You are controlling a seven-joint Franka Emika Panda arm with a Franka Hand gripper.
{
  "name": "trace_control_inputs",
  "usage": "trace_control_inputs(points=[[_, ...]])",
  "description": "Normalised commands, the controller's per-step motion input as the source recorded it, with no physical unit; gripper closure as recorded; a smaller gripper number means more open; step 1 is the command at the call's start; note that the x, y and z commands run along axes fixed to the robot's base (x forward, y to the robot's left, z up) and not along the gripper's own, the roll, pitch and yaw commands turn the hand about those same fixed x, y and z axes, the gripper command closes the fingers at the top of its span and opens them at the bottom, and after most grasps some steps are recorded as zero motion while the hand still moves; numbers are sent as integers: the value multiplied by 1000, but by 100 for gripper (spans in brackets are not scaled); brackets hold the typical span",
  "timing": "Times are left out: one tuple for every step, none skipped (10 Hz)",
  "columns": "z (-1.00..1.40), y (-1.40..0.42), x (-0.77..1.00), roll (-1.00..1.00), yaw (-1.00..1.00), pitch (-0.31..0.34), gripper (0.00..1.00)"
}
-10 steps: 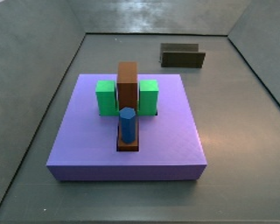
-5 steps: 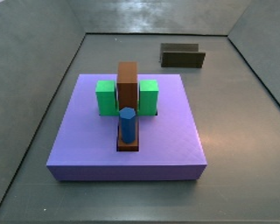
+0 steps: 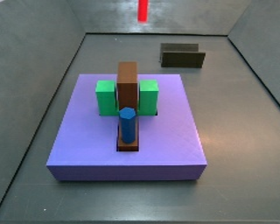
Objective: Pick up the red object. Move up. Place the red object on the fixture. Regrasp the red object. Move to above the board. Insert the red object.
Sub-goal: Insert the red object.
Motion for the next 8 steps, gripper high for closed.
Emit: trace_control_inputs(points=[[-766,86,0,-41,-54,-229,100],[-734,94,0,-9,-26,-237,100],[-729,109,0,0,-31,-234,100],[-731,120,-131,0,0,-257,100],[-697,80,-197,0,0,-283,100],[-589,40,-209,1,0,-259,100],[-374,0,-140,4,0,-184,100],[-300,0,-34,0,0,-103,100]])
